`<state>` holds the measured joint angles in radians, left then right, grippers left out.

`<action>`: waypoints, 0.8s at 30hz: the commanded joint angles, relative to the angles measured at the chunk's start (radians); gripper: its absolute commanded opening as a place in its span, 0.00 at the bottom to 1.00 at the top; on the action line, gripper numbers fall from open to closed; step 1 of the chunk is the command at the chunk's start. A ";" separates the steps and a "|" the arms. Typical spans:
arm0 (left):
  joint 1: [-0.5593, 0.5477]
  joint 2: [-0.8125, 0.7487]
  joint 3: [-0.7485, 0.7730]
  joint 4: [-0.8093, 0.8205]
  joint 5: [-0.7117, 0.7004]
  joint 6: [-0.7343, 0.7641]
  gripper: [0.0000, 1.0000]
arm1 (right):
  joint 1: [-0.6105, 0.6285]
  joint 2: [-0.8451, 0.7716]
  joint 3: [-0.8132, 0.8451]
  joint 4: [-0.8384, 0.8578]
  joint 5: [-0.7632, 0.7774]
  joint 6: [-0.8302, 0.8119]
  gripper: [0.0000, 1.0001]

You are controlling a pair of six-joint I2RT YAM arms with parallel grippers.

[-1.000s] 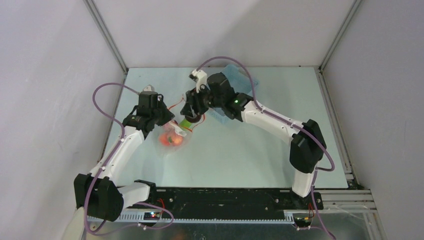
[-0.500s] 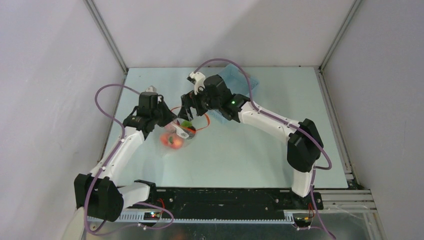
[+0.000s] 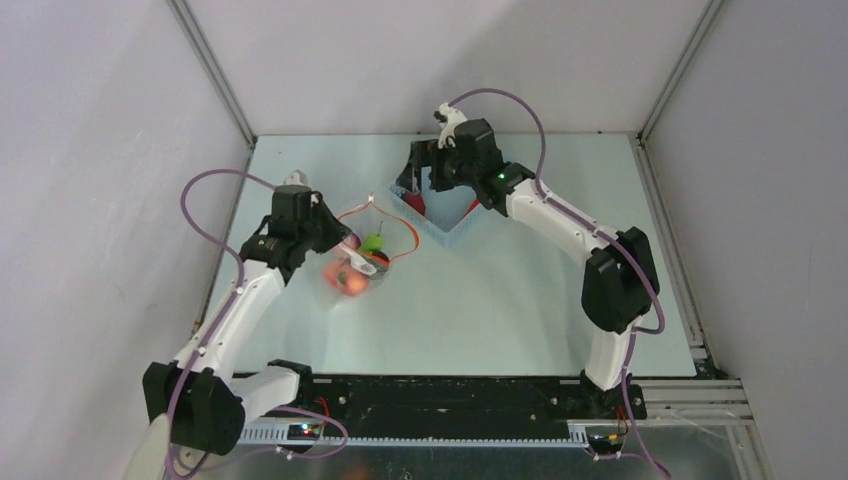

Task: Place the food in the zip-top bag and seal the zipper
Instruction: Pick up the fake vegetable from the bin.

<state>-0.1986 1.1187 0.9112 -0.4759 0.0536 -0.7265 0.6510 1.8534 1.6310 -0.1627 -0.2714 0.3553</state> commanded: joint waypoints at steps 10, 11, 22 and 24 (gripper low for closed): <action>0.008 -0.072 -0.016 0.000 -0.114 -0.005 0.00 | -0.099 0.360 0.370 -0.169 0.167 0.040 0.99; 0.008 -0.071 -0.016 0.000 -0.116 -0.005 0.00 | -0.099 0.382 0.388 -0.171 0.176 0.044 0.99; 0.009 -0.055 -0.011 -0.005 -0.149 0.008 0.00 | -0.085 0.603 0.574 -0.249 0.133 0.121 0.97; 0.010 -0.052 -0.013 -0.006 -0.149 0.010 0.00 | -0.080 0.609 0.565 -0.259 0.130 0.133 0.96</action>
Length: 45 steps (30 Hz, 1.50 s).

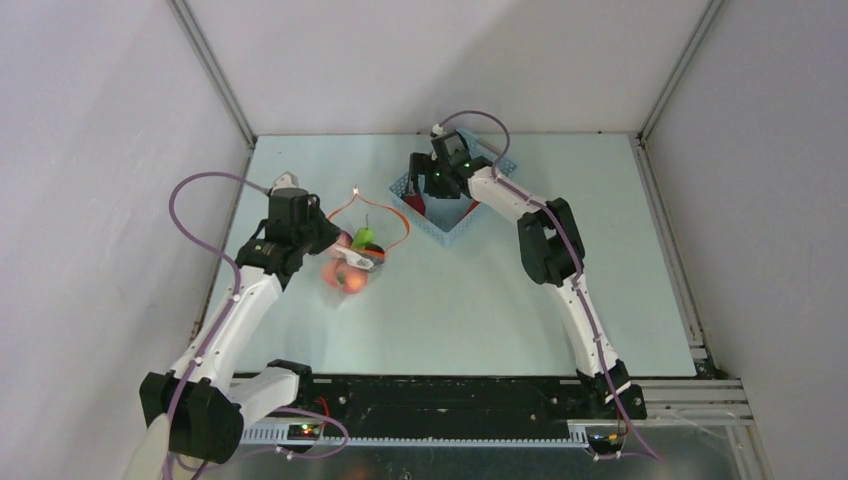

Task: Place the food in the zip-top bag and seal the zipper
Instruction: Pick up the fake vegetable from the bin.

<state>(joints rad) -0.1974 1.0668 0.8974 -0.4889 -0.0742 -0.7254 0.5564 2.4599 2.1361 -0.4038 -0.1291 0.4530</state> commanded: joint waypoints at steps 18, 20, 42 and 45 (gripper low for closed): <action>0.010 0.002 -0.011 0.013 -0.014 0.004 0.00 | 0.059 -0.067 -0.069 -0.180 0.093 0.001 0.76; 0.009 0.000 -0.011 0.017 -0.012 0.003 0.00 | 0.061 -0.078 -0.081 -0.189 0.107 0.003 0.74; 0.009 -0.007 -0.016 0.033 -0.006 -0.006 0.00 | 0.049 -0.335 -0.330 0.065 0.102 0.002 0.26; 0.010 -0.005 -0.014 0.037 -0.002 -0.006 0.00 | 0.045 -0.411 -0.381 0.116 0.108 -0.011 0.25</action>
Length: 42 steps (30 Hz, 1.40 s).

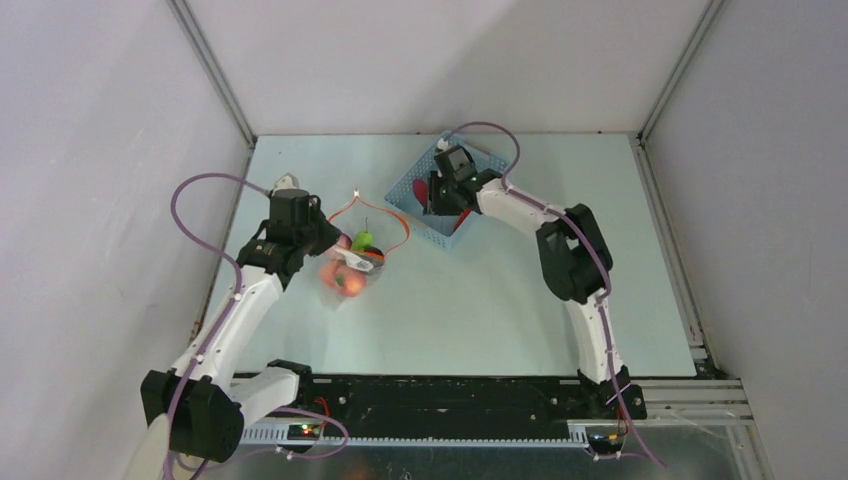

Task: Place the food in the zip-top bag and seal the zipper
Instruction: Pick up the fake vegetable from the bin, then place the fake vegetable in the zipper food storage bag.

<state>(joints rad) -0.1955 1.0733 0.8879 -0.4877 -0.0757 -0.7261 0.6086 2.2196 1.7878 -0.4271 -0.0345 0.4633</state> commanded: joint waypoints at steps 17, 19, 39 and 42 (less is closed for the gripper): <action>0.008 0.017 0.015 0.068 0.036 -0.016 0.00 | 0.179 -0.579 -0.313 0.144 -0.154 -0.277 0.22; 0.008 0.014 0.016 0.067 0.042 -0.016 0.00 | 0.225 -0.570 -0.290 0.092 -0.113 -0.299 0.25; 0.008 -0.044 -0.003 0.072 0.068 -0.039 0.00 | 0.353 -0.438 -0.096 -0.086 0.126 -0.420 0.73; 0.008 -0.043 -0.004 0.070 0.058 -0.039 0.00 | 0.343 -0.442 -0.081 -0.078 0.147 -0.420 0.86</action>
<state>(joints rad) -0.1947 1.0603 0.8879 -0.4603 -0.0235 -0.7471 0.9565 1.7741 1.6455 -0.5087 0.0624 0.0620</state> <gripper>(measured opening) 0.009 0.789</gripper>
